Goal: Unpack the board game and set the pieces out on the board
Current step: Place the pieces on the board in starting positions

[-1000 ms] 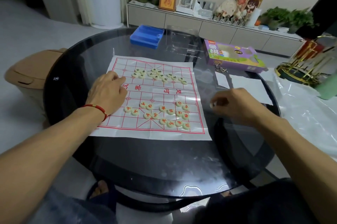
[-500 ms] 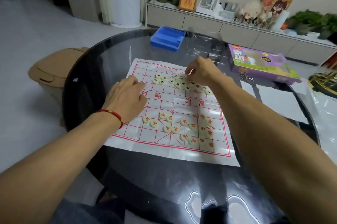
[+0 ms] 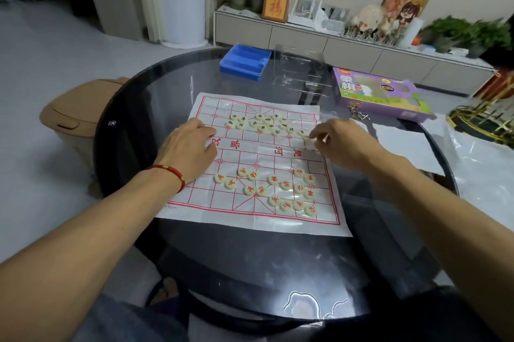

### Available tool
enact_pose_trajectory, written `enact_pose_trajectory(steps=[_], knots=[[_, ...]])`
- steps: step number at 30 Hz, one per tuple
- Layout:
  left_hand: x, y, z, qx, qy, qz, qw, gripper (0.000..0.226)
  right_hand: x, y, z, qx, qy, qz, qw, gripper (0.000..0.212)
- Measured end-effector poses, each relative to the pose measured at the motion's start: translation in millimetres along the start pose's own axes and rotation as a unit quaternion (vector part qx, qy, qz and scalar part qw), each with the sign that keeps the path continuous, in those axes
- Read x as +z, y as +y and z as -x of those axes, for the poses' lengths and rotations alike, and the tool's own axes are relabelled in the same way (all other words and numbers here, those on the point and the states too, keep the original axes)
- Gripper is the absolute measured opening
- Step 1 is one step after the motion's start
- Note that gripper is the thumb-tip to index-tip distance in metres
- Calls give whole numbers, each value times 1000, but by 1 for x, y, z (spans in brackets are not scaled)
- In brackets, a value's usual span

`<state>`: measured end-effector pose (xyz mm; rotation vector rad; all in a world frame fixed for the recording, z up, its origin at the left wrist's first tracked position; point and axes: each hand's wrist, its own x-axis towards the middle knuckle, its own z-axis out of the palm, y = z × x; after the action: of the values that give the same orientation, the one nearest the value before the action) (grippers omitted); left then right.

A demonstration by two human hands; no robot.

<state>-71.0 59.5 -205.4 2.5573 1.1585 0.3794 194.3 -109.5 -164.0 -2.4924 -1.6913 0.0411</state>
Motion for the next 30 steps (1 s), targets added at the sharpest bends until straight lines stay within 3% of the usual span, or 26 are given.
enact_pose_trajectory(steps=[8,13,20,25,30], knots=[[-1,20,25,21,-25,-4,999,46,5,15,44,62,-15,-41,997,34],[4,36,27,27,-36,-18,999,46,3,33,56,57,-21,-55,997,30],[6,50,15,10,-44,-44,998,46,3,51,57,64,35,-85,994,26],[9,54,10,3,-38,-90,995,47,11,51,48,105,59,-82,989,32],[4,62,3,-16,-35,-102,994,42,14,41,37,127,35,-47,990,37]])
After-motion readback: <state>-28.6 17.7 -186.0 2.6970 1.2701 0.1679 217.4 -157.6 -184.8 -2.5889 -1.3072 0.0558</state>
